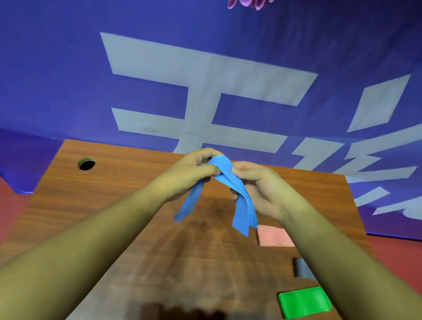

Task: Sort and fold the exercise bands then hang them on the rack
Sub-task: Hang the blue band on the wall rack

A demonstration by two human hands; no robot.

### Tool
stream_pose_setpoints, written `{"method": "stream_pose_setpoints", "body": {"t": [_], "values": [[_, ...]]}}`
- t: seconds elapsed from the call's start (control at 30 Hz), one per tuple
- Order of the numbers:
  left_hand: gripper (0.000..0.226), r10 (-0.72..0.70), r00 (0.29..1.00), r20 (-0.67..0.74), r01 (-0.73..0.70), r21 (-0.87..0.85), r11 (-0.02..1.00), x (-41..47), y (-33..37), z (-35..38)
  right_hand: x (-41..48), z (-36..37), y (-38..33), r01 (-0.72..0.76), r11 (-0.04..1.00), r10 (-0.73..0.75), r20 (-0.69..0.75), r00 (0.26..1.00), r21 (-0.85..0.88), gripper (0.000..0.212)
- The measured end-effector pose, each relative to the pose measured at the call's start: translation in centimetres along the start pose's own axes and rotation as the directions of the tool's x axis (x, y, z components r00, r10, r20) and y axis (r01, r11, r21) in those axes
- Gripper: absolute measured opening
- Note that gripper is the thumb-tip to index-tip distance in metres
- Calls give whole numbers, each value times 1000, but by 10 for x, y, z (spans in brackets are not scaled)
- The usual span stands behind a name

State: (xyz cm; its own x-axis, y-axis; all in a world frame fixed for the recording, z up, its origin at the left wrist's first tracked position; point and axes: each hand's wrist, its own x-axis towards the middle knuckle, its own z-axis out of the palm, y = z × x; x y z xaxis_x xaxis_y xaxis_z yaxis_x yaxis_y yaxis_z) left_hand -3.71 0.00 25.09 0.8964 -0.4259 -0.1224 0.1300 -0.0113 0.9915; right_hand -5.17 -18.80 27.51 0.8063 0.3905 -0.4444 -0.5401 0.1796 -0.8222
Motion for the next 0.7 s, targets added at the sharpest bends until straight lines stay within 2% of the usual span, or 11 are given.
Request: {"method": "stream_pose_setpoints", "body": {"t": [0.07,0.17,0.3,0.43,0.57,0.7], "values": [[28,26,999,-26,-24,76,997,3,10,3,-1,-3,-8,82,991,-87,-46,995,-105,11],[37,61,997,-47,-47,252,967,8,29,10,-5,-10,-21,197,918,-241,-90,966,-343,7],[36,82,994,-74,-34,505,863,17,55,22,-14,-21,-36,303,867,-380,-132,915,-396,8],[32,156,987,-30,-117,526,842,26,75,38,-25,-39,-54,370,794,-494,-159,855,-482,5],[38,161,985,58,-162,614,772,34,87,52,-34,-56,-76,311,878,-365,-88,927,-365,10],[39,76,985,152,-142,487,862,43,104,63,-44,-67,-99,282,904,-298,0,955,-323,16]]}}
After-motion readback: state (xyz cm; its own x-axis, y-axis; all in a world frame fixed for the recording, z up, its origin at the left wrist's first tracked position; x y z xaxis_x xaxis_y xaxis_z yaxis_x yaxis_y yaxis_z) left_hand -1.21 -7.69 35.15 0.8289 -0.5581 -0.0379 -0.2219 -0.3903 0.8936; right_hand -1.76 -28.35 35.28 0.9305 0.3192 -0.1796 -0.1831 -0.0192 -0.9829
